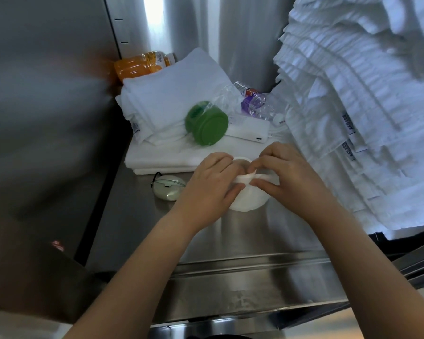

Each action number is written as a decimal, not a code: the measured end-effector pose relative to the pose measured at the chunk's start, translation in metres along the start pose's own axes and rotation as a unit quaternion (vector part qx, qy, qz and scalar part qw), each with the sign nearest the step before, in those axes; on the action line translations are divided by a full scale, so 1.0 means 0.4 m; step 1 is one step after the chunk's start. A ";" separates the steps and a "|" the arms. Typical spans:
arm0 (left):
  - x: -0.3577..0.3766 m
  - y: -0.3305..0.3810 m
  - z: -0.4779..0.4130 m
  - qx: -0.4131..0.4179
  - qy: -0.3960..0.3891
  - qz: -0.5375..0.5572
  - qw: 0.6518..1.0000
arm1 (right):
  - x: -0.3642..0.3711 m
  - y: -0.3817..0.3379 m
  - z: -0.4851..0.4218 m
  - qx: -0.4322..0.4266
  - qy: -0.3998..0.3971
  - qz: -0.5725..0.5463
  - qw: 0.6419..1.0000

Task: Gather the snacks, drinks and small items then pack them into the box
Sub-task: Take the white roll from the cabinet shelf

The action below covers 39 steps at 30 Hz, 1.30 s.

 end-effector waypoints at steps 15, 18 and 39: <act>-0.002 -0.041 0.007 -0.040 -0.039 0.125 0.991 | -0.009 -0.012 0.015 -0.003 0.000 -0.003 1.000; -0.006 -0.036 0.010 -0.043 -0.035 0.095 0.994 | -0.003 -0.024 0.015 -0.001 0.001 -0.009 1.000; -0.015 0.001 0.013 -0.033 -0.049 0.082 0.995 | 0.000 0.010 0.031 0.035 -0.015 -0.043 0.998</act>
Point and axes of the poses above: each hand's wrist, its own z-axis away from the middle knuckle, its own x-axis out of the palm, y = z × x, the point moved 9 cm from there along -z, towards the middle knuckle, and after that the axes turned 15 degrees about x, right-handed, at the moved point
